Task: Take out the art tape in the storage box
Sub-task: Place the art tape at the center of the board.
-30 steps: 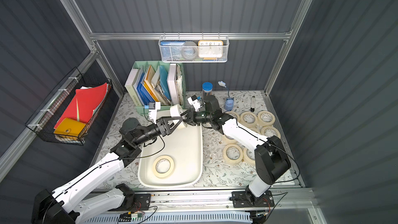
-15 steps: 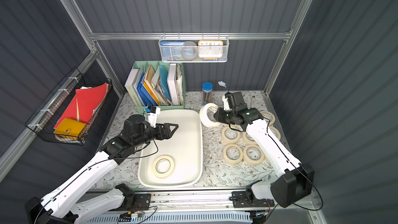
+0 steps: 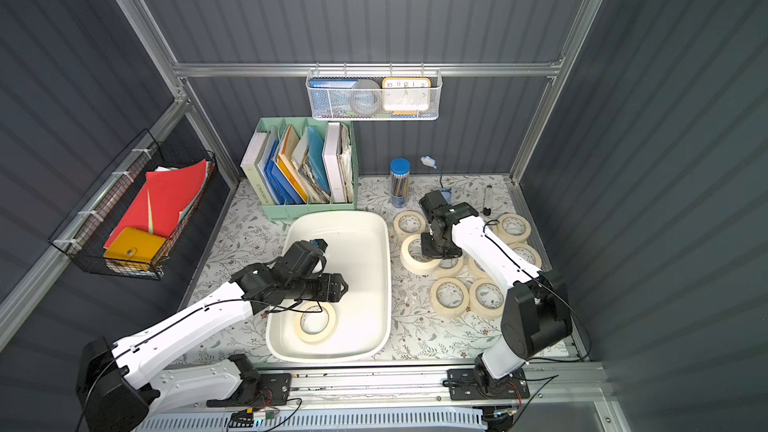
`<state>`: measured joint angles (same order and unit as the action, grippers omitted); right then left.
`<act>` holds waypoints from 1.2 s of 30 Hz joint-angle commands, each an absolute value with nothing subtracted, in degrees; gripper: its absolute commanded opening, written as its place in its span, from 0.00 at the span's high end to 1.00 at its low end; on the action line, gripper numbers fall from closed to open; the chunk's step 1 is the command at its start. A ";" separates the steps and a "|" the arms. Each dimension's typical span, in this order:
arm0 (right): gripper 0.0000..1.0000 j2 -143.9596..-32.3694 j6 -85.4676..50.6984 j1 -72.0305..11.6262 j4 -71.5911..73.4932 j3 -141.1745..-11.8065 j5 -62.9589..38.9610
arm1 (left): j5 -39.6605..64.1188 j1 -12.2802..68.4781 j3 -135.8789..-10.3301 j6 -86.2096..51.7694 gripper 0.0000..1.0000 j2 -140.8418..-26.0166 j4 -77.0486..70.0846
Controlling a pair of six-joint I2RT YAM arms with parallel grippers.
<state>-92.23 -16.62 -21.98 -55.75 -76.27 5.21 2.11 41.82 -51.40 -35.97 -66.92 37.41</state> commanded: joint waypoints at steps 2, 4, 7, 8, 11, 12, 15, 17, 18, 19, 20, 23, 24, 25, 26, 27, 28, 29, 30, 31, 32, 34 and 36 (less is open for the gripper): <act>1.00 -96.15 -14.79 -22.76 -55.15 -79.16 6.85 | -1.10 42.10 -48.79 -40.88 0.23 -64.76 40.12; 1.00 -98.39 -14.35 -23.02 -54.62 -80.03 7.24 | -1.94 42.10 -48.36 -41.98 0.25 -63.01 40.75; 1.00 -101.28 -13.98 -23.20 -53.62 -81.32 8.07 | -2.81 42.08 -47.83 -43.10 0.26 -61.25 41.89; 1.00 -102.09 -13.84 -23.16 -53.30 -81.67 8.16 | -2.86 42.10 -47.65 -43.30 0.26 -61.01 42.07; 1.00 -104.73 -13.15 -23.29 -52.69 -83.53 8.17 | -3.04 42.07 -47.07 -43.89 0.27 -60.33 41.86; 1.00 -105.77 -12.89 -23.37 -52.55 -84.27 8.15 | -3.05 42.08 -46.89 -44.03 0.27 -60.28 41.55; 1.00 -108.98 -12.40 -23.58 -52.56 -86.64 8.00 | -2.64 42.04 -46.41 -44.20 0.28 -60.42 40.58; 1.00 -110.95 -12.14 -23.81 -52.41 -87.80 7.60 | -2.19 42.10 -46.19 -44.30 0.28 -60.46 39.93; 1.00 -111.96 -12.13 -23.98 -52.42 -88.22 7.52 | -1.90 42.10 -46.22 -44.38 0.29 -60.34 39.73; 1.00 -112.78 -12.13 -24.07 -52.32 -88.64 7.35 | -1.86 42.06 -46.30 -44.47 0.29 -60.26 39.72; 1.00 -113.47 -12.13 -24.17 -52.37 -88.89 7.17 | -1.93 42.10 -46.32 -44.47 0.30 -60.15 39.96; 1.00 -114.99 -12.65 -24.35 -52.29 -88.74 7.51 | -2.88 42.09 -46.73 -44.38 0.30 -60.38 42.01; 1.00 -115.16 -12.67 -24.30 -51.94 -88.39 7.77 | -2.87 42.10 -46.78 -44.30 0.30 -60.61 42.50; 1.00 -115.39 -12.71 -24.34 -51.63 -87.97 8.07 | -2.76 42.05 -46.73 -44.29 0.30 -60.61 42.55; 1.00 -115.55 -12.74 -24.34 -51.19 -87.58 8.26 | -2.73 42.09 -46.62 -44.30 0.30 -60.59 42.46; 1.00 -115.67 -12.68 -24.28 -50.83 -87.30 8.35 | -2.55 42.10 -46.49 -44.30 0.31 -60.50 42.22; 1.00 -115.99 -12.74 -24.26 -50.50 -87.04 8.49 | -2.39 42.10 -46.39 -44.27 0.31 -60.52 42.10; 1.00 -116.24 -12.74 -24.30 -50.19 -86.86 8.63 | -2.41 42.07 -46.41 -44.30 0.31 -60.63 42.10; 1.00 -116.60 -12.83 -24.26 -49.91 -86.81 8.62 | -2.30 42.03 -46.31 -44.30 0.31 -60.77 42.10; 1.00 -116.93 -12.88 -24.29 -49.75 -86.82 8.69 | -2.08 42.10 -46.25 -44.23 0.31 -60.84 42.22; 1.00 -117.06 -12.99 -24.31 -49.60 -86.75 8.79 | -2.08 42.10 -46.23 -44.21 0.31 -60.87 42.42; 0.88 -116.90 -13.17 -24.30 -49.12 -86.34 8.88 | -2.34 42.10 -46.12 -44.27 0.31 -60.75 43.58; 0.72 -116.37 -13.27 -24.32 -48.63 -85.84 9.14 | -2.71 42.09 -45.91 -44.43 0.29 -60.24 44.53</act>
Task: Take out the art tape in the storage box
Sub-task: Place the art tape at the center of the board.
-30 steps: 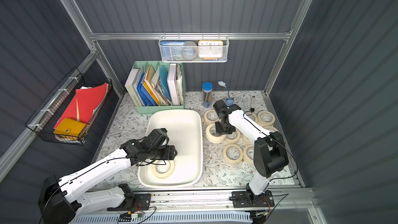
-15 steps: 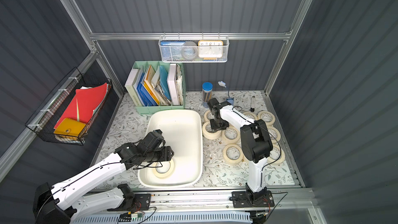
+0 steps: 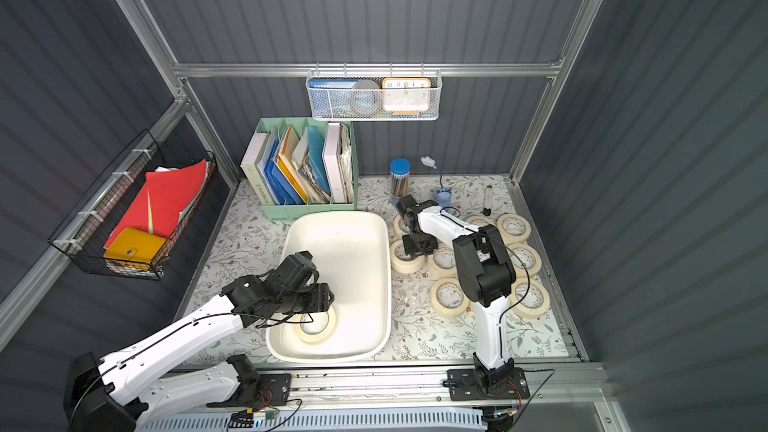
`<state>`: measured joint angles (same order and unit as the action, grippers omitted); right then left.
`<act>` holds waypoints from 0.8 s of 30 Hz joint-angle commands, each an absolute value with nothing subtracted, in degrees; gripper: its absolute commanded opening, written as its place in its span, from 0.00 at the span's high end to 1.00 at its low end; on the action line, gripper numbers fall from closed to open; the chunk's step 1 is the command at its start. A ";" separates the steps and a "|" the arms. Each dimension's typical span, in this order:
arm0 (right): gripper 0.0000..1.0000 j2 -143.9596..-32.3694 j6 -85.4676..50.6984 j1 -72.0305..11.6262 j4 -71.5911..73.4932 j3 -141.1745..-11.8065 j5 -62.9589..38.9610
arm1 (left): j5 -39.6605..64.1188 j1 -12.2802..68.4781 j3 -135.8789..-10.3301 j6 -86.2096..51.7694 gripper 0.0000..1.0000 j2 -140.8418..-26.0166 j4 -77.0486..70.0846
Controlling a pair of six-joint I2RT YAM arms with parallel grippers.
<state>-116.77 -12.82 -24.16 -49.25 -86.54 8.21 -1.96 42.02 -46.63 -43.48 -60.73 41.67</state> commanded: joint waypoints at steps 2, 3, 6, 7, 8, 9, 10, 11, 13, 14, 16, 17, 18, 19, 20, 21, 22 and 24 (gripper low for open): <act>0.62 -115.48 -13.36 -24.26 -48.29 -85.24 9.49 | -3.06 42.09 -45.33 -45.10 0.27 -59.86 45.04; 0.60 -114.98 -13.45 -24.27 -48.11 -84.95 9.58 | -2.99 42.04 -44.82 -45.34 0.27 -59.89 44.93; 0.57 -113.49 -13.50 -24.26 -47.94 -84.74 10.06 | -2.51 42.07 -44.18 -45.60 0.27 -60.64 43.68; 0.55 -113.02 -13.53 -24.26 -47.99 -84.79 10.15 | -2.25 42.03 -43.72 -45.77 0.27 -60.95 43.00; 0.55 -112.46 -13.54 -24.23 -48.12 -84.90 10.21 | -1.74 42.10 -43.36 -45.87 0.27 -61.29 42.45; 0.53 -111.79 -13.62 -24.29 -48.28 -84.91 10.22 | -0.98 42.10 -42.80 -46.16 0.27 -61.60 41.51; 0.53 -110.87 -13.69 -24.33 -48.45 -84.99 10.27 | -0.28 42.08 -42.10 -46.59 0.27 -61.82 40.51; 0.52 -110.01 -13.71 -24.29 -48.73 -85.16 10.22 | 0.33 42.11 -41.49 -46.81 0.27 -61.89 39.67; 0.51 -107.34 -13.97 -24.34 -49.51 -85.37 9.72 | 1.04 42.08 -40.55 -47.26 0.27 -62.01 38.48; 0.50 -105.78 -13.74 -24.35 -49.57 -85.34 9.23 | 1.19 42.12 -40.26 -47.36 0.27 -62.09 38.33; 0.50 -102.17 -13.92 -24.30 -50.52 -85.28 7.81 | 1.44 42.14 -39.93 -47.28 0.27 -62.77 38.06; 0.50 -100.10 -14.21 -24.34 -50.91 -85.14 6.72 | 1.71 42.18 -39.67 -47.16 0.27 -63.31 37.69; 0.50 -98.51 -14.32 -24.40 -51.10 -84.89 5.99 | 2.13 42.13 -39.32 -47.20 0.28 -63.86 37.02; 0.50 -96.81 -14.66 -24.49 -51.52 -84.37 5.51 | 2.65 42.14 -38.87 -47.26 0.27 -64.39 35.92; 0.50 -95.31 -14.96 -24.60 -51.95 -83.98 5.25 | 3.13 42.19 -38.53 -47.35 0.28 -64.77 34.97; 0.50 -93.82 -15.19 -24.85 -52.37 -83.41 5.19 | 3.53 42.16 -38.46 -47.36 0.28 -65.33 33.97; 0.50 -92.54 -15.37 -24.96 -52.97 -82.92 5.19 | 3.71 42.27 -38.41 -47.29 0.28 -66.00 33.28; 0.50 -90.44 -15.85 -25.22 -53.76 -81.84 5.03 | 4.14 42.35 -38.45 -46.72 0.29 -67.62 32.70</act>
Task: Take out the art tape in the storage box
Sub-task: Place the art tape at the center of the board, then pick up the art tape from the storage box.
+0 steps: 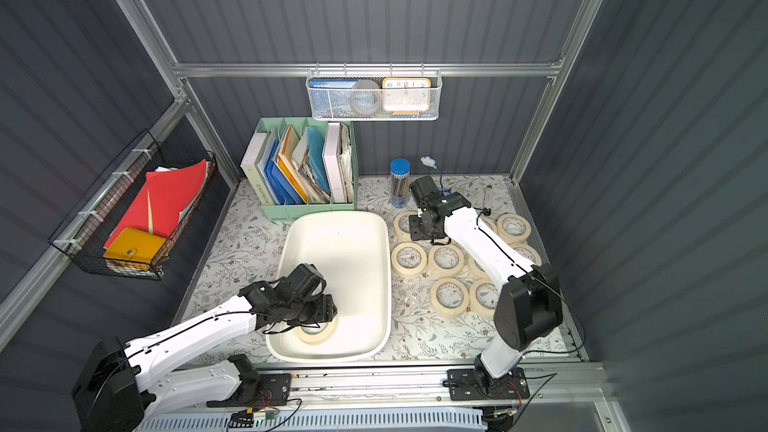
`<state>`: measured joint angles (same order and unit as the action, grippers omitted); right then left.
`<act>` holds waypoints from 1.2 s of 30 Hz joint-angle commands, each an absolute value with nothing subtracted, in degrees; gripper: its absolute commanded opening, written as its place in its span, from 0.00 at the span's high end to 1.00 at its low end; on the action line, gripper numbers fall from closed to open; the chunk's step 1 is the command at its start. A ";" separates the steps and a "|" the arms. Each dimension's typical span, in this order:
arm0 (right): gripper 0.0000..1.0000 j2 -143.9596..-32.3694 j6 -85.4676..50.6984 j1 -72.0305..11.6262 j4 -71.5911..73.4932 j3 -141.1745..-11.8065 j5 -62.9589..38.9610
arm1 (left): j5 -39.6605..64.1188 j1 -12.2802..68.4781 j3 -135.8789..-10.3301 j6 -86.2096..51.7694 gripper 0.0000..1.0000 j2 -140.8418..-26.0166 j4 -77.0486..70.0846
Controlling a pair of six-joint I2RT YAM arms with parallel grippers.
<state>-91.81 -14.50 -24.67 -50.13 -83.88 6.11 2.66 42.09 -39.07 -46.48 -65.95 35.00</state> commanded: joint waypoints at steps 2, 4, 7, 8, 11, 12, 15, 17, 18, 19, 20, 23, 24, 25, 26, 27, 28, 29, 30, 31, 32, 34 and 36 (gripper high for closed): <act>0.50 -88.67 -16.30 -25.22 -54.01 -80.55 4.75 | 4.80 42.50 -38.36 -46.11 0.30 -69.58 31.99; 0.50 -87.01 -16.89 -25.21 -53.91 -79.20 4.83 | 5.67 42.78 -37.92 -45.80 0.32 -71.46 30.14; 0.50 -85.39 -17.48 -25.21 -53.69 -77.37 4.44 | 6.72 43.04 -37.10 -45.40 0.37 -74.34 27.79; 0.50 -84.95 -17.73 -25.22 -53.53 -76.85 4.13 | 6.92 43.21 -37.00 -45.23 0.39 -75.17 27.23; 0.50 -83.71 -18.25 -25.24 -53.31 -75.44 3.19 | 7.21 43.36 -37.15 -44.83 0.54 -76.70 26.22; 0.50 -83.22 -18.43 -25.17 -53.19 -75.07 2.95 | 7.14 43.41 -37.34 -44.74 0.61 -76.81 26.10; 0.50 -81.99 -18.87 -25.21 -52.95 -74.17 1.43 | 6.86 43.41 -38.29 -44.70 0.75 -76.60 26.02; 0.50 -81.01 -19.21 -25.22 -52.53 -73.58 0.10 | 6.86 43.41 -39.09 -44.82 0.84 -75.88 25.90; 0.50 -80.50 -19.48 -25.22 -52.32 -73.14 -0.61 | 6.79 43.34 -39.80 -44.86 0.87 -75.25 26.06; 0.50 -79.96 -19.73 -25.22 -52.01 -72.73 -1.46 | 6.52 43.35 -40.74 -44.85 0.89 -74.49 26.26; 0.50 -79.61 -19.86 -25.22 -51.53 -72.39 -2.29 | 6.44 43.36 -41.65 -44.78 0.92 -73.84 26.27; 0.50 -78.52 -20.38 -25.21 -49.36 -70.54 -7.16 | 7.40 43.42 -45.22 -43.46 0.99 -71.17 25.42; 0.50 -78.33 -20.54 -25.14 -48.38 -69.96 -9.17 | 8.46 43.38 -46.28 -43.29 1.00 -70.12 24.80; 0.50 -78.15 -20.72 -25.22 -47.22 -69.23 -11.54 | 9.01 43.29 -47.29 -44.28 1.00 -69.23 23.76; 0.50 -77.93 -20.97 -25.22 -46.31 -68.69 -13.38 | 9.14 43.33 -48.34 -44.30 1.00 -68.70 23.34; 0.50 -77.72 -21.39 -25.17 -44.91 -67.95 -16.59 | 9.18 43.29 -49.57 -44.30 1.00 -68.24 22.89; 0.50 -77.45 -21.84 -25.22 -43.59 -67.22 -18.99 | 9.23 43.29 -50.72 -43.78 1.00 -67.75 22.09; 0.50 -77.15 -22.26 -25.22 -42.25 -66.63 -21.16 | 9.35 43.30 -51.41 -43.42 1.00 -67.27 20.84; 0.50 -76.80 -23.10 -25.19 -40.46 -65.76 -23.57 | 9.98 43.25 -51.67 -43.56 1.00 -66.47 18.60; 0.50 -76.52 -23.93 -25.20 -38.41 -64.83 -25.60 | 11.00 42.90 -51.37 -43.88 1.00 -65.32 15.60; 0.50 -76.32 -24.59 -25.22 -36.79 -64.04 -27.38 | 12.12 42.58 -50.84 -44.35 1.00 -64.36 12.68; 0.50 -75.96 -26.13 -25.22 -32.51 -62.11 -30.56 | 15.51 41.46 -48.75 -46.10 1.00 -61.96 4.48; 0.49 -76.09 -27.94 -25.12 -27.69 -60.63 -33.26 | 19.06 40.13 -46.11 -47.73 1.00 -60.00 -3.65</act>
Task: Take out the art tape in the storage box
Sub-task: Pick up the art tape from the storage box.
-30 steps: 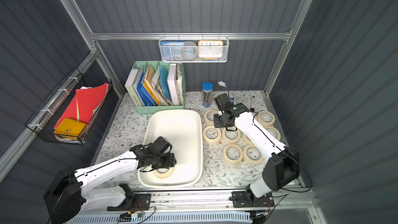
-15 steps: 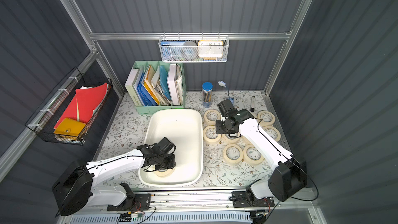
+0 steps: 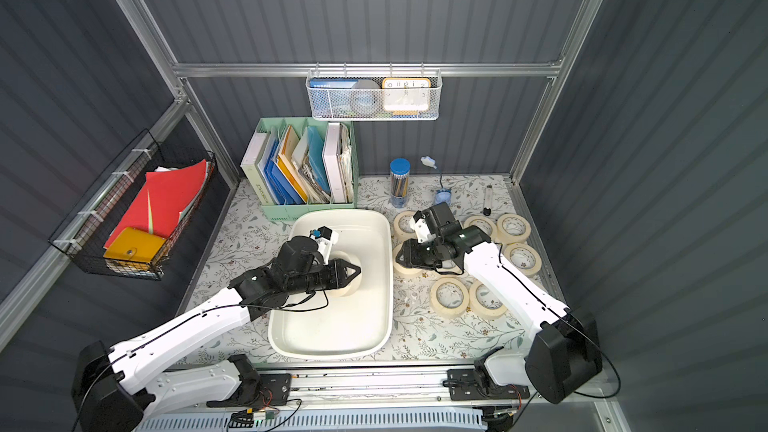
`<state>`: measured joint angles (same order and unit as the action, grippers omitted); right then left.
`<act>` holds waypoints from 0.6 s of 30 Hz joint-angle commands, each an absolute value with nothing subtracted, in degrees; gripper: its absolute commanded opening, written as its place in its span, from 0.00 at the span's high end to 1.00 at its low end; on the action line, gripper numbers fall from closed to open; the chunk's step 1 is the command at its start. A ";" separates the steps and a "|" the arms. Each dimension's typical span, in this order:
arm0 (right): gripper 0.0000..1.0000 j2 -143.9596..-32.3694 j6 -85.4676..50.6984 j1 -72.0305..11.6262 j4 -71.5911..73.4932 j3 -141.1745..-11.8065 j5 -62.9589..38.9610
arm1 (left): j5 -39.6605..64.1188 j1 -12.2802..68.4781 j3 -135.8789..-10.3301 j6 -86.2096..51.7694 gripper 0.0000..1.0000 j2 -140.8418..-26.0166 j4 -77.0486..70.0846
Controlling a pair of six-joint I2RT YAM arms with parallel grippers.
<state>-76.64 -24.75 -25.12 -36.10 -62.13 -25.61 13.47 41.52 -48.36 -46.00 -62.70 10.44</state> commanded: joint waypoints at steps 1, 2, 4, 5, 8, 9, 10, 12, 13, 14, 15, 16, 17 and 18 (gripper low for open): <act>0.48 -76.47 -28.93 -24.97 -25.34 -59.94 -34.86 | 20.52 39.29 -44.38 -49.08 1.00 -59.08 -7.98; 0.47 -76.91 -29.66 -24.95 -22.78 -59.50 -36.36 | 22.85 38.68 -42.85 -50.21 1.00 -58.37 -11.66; 0.47 -78.29 -32.20 -24.76 -17.08 -58.26 -40.74 | 26.05 37.31 -39.49 -53.24 1.00 -57.21 -20.47; 0.47 -78.98 -33.48 -24.68 -14.52 -57.82 -42.39 | 27.17 36.96 -38.15 -54.30 1.00 -57.00 -24.11; 0.47 -81.13 -39.63 -24.79 -4.09 -56.04 -47.44 | 29.69 36.43 -35.22 -56.80 1.00 -56.89 -33.90; 0.47 -81.66 -42.42 -24.79 0.21 -55.25 -48.61 | 30.33 36.39 -34.90 -56.96 1.00 -57.13 -35.66; 0.46 -82.27 -45.07 -24.79 4.19 -54.72 -49.60 | 30.76 36.39 -34.64 -57.11 1.00 -57.31 -37.25; 0.45 -83.75 -48.51 -24.96 9.45 -54.48 -51.16 | 31.52 36.39 -34.02 -57.88 1.00 -57.46 -40.67; 0.45 -84.54 -49.99 -25.28 11.65 -54.49 -51.61 | 31.69 36.30 -33.97 -58.15 1.00 -57.62 -41.66; 0.45 -85.16 -51.06 -25.61 13.27 -54.54 -51.84 | 31.85 36.30 -34.14 -57.99 1.00 -57.73 -41.73; 0.45 -85.86 -52.10 -26.15 14.81 -54.66 -52.23 | 31.98 36.30 -34.42 -57.76 1.00 -58.04 -41.54; 0.45 -86.48 -52.75 -26.67 15.90 -54.90 -52.34 | 31.98 36.30 -34.53 -57.62 1.00 -58.29 -41.56; 0.45 -86.86 -52.99 -27.21 16.33 -55.17 -52.38 | 31.97 36.30 -34.49 -57.50 1.00 -58.43 -42.00; 0.45 -87.24 -53.16 -27.83 16.79 -55.49 -52.39 | 31.99 36.24 -34.37 -57.59 1.00 -58.73 -42.50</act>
<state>-86.52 -49.06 -26.37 9.34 -54.74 -49.52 30.02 36.69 -33.63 -56.99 -58.46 -35.09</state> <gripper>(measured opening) 0.551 0.265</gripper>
